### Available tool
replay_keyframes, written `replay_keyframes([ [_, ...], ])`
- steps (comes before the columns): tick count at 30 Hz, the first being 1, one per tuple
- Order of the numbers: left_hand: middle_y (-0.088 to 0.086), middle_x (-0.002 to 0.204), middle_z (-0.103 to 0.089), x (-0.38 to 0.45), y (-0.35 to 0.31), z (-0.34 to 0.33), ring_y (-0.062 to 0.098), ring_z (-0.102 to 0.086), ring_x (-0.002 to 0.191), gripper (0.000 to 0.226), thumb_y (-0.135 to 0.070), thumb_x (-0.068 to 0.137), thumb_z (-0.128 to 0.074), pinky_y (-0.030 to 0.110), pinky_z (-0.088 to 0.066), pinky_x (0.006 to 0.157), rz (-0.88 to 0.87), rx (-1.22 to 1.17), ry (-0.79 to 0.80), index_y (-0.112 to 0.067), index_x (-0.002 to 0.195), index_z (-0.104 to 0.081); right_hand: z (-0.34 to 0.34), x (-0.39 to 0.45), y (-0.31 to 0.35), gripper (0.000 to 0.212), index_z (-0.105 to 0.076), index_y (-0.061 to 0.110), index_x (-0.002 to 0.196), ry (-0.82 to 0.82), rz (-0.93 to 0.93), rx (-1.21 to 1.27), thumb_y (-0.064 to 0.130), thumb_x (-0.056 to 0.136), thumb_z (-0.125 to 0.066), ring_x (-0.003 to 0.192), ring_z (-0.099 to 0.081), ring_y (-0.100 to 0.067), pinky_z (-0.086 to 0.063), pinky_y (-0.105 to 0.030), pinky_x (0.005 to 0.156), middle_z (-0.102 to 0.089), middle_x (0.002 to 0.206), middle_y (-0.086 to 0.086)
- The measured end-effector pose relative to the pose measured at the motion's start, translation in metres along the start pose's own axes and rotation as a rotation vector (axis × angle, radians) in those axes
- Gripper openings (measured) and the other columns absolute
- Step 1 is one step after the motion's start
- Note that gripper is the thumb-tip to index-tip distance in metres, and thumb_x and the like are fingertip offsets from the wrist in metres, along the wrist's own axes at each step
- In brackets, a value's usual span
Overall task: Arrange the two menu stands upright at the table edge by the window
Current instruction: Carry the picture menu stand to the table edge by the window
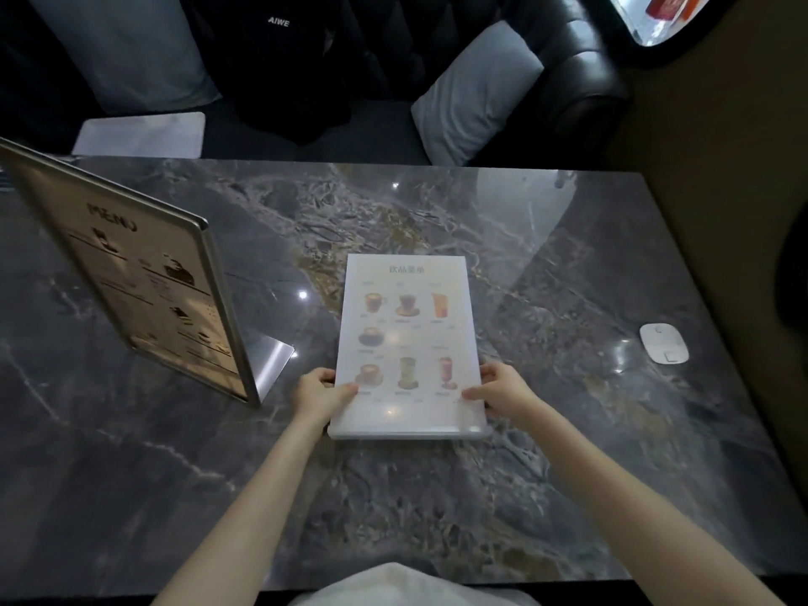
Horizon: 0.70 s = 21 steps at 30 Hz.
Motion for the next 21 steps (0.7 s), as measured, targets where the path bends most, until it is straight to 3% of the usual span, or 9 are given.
replay_keyframes([
  [3, 0.017, 0.099, -0.063, -0.001, 0.004, -0.003, 0.023, -0.057, 0.083, 0.022, -0.003, 0.078, -0.068, 0.028, -0.044, 0.058, 0.07, -0.108, 0.048, -0.001, 0.099, -0.06, 0.0, 0.0, -0.003, 0.031, -0.051, 0.007, 0.101, 0.047, -0.014, 0.064, 0.003, 0.077, -0.07, 0.09, -0.063, -0.026, -0.058, -0.044, 0.078, -0.06, 0.088, -0.004],
  [5, 0.015, 0.097, -0.062, -0.002, 0.0, -0.004, 0.024, -0.056, 0.083, 0.017, -0.003, 0.079, -0.066, 0.028, -0.043, 0.055, 0.044, -0.091, 0.04, -0.006, 0.094, -0.057, 0.001, 0.001, -0.003, 0.032, -0.052, 0.006, 0.101, 0.062, -0.015, 0.072, 0.002, 0.076, -0.071, 0.089, -0.064, -0.027, -0.058, -0.045, 0.077, -0.061, 0.09, -0.008],
  [7, 0.014, 0.095, -0.061, -0.003, -0.003, -0.003, 0.024, -0.056, 0.083, 0.017, -0.004, 0.079, -0.067, 0.03, -0.046, 0.064, 0.019, -0.062, 0.01, -0.006, 0.094, -0.058, 0.003, 0.0, -0.001, 0.033, -0.052, 0.005, 0.102, 0.065, -0.01, 0.072, 0.002, 0.076, -0.072, 0.086, -0.064, -0.026, -0.059, -0.043, 0.071, -0.062, 0.092, -0.009],
  [10, 0.016, 0.102, -0.064, -0.003, -0.007, 0.0, 0.025, -0.058, 0.085, 0.024, -0.006, 0.079, -0.067, 0.037, -0.05, 0.077, 0.001, -0.036, -0.019, 0.0, 0.102, -0.061, 0.008, -0.003, 0.006, 0.035, -0.051, 0.006, 0.103, 0.056, 0.047, 0.086, 0.003, 0.076, -0.072, 0.08, -0.062, -0.021, -0.057, -0.034, 0.061, -0.06, 0.091, -0.005],
  [13, 0.02, 0.109, -0.065, -0.005, -0.022, 0.001, 0.023, -0.057, 0.087, 0.02, -0.006, 0.082, -0.065, 0.037, -0.049, 0.08, -0.097, -0.016, -0.008, -0.003, 0.101, -0.06, 0.017, -0.008, 0.016, 0.034, -0.049, 0.007, 0.102, 0.044, 0.11, 0.145, 0.0, 0.077, -0.07, 0.08, -0.062, -0.018, -0.057, -0.029, 0.056, -0.06, 0.097, -0.006],
  [17, 0.012, 0.111, -0.062, -0.012, -0.057, -0.003, 0.018, -0.055, 0.094, 0.028, -0.005, 0.088, -0.058, 0.026, -0.046, 0.072, -0.289, -0.05, 0.023, 0.0, 0.116, -0.057, 0.038, -0.015, 0.031, 0.043, -0.052, 0.008, 0.113, 0.014, 0.243, 0.18, -0.003, 0.075, -0.07, 0.098, -0.065, -0.03, -0.058, -0.049, 0.077, -0.064, 0.108, -0.011],
  [19, 0.005, 0.11, -0.061, -0.016, -0.077, -0.009, 0.019, -0.057, 0.098, 0.031, -0.01, 0.092, -0.053, 0.022, -0.047, 0.071, -0.346, -0.07, 0.071, -0.002, 0.121, -0.057, 0.049, -0.022, 0.034, 0.047, -0.052, 0.016, 0.114, 0.0, 0.301, 0.224, -0.006, 0.076, -0.068, 0.097, -0.065, -0.028, -0.059, -0.044, 0.073, -0.064, 0.104, -0.006],
  [21, 0.004, 0.113, -0.06, -0.019, -0.097, -0.018, 0.016, -0.055, 0.101, 0.034, -0.017, 0.095, -0.049, 0.026, -0.045, 0.08, -0.379, -0.057, 0.096, -0.005, 0.126, -0.055, 0.062, -0.029, 0.033, 0.048, -0.052, 0.02, 0.114, -0.04, 0.359, 0.258, -0.007, 0.077, -0.066, 0.093, -0.065, -0.024, -0.059, -0.035, 0.068, -0.063, 0.098, 0.0],
])
Point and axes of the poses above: each hand's wrist, its own x-axis towards the middle knuckle, its own z-axis out of the back of the hand, y = z × x, the point moved 5 cm from there along x, towards the middle knuckle
